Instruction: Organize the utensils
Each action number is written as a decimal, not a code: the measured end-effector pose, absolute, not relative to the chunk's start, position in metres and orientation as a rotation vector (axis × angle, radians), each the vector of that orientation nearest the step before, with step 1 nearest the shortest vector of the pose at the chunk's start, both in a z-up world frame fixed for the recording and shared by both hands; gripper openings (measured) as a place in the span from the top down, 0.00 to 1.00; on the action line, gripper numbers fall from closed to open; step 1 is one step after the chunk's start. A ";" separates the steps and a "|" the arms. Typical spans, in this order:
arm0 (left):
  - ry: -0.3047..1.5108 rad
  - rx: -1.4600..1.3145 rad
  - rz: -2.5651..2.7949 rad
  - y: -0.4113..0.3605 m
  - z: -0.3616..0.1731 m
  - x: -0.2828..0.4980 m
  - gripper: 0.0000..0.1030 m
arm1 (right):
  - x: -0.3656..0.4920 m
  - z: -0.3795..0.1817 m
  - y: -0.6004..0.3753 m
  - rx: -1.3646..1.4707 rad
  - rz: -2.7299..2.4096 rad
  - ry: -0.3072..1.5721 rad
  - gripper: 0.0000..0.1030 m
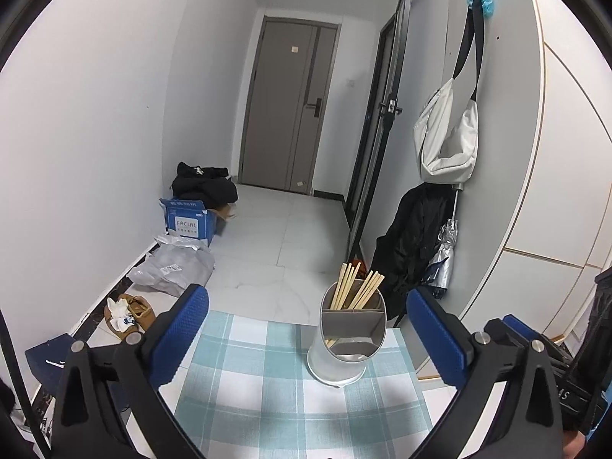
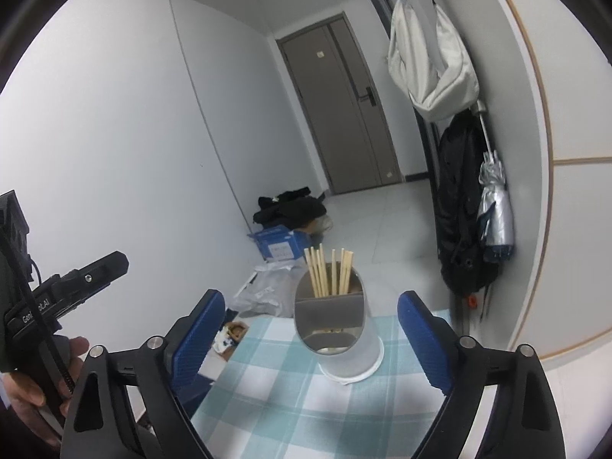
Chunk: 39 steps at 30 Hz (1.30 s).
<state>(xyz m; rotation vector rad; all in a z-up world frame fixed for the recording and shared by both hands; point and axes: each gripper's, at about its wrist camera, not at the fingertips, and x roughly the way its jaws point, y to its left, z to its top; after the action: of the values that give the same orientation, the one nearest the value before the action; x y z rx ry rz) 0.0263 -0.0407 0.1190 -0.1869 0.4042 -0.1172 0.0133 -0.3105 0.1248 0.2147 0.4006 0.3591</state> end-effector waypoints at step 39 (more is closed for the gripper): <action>0.360 -0.136 -0.055 -0.040 0.045 0.003 0.01 | -0.021 0.055 -0.307 0.119 0.276 0.373 0.00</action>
<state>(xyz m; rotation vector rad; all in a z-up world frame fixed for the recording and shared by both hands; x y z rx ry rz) 0.0028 -0.0403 0.0453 -0.1356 0.3603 -0.0554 -0.0209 -0.3067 0.0553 0.1194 0.3726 0.2761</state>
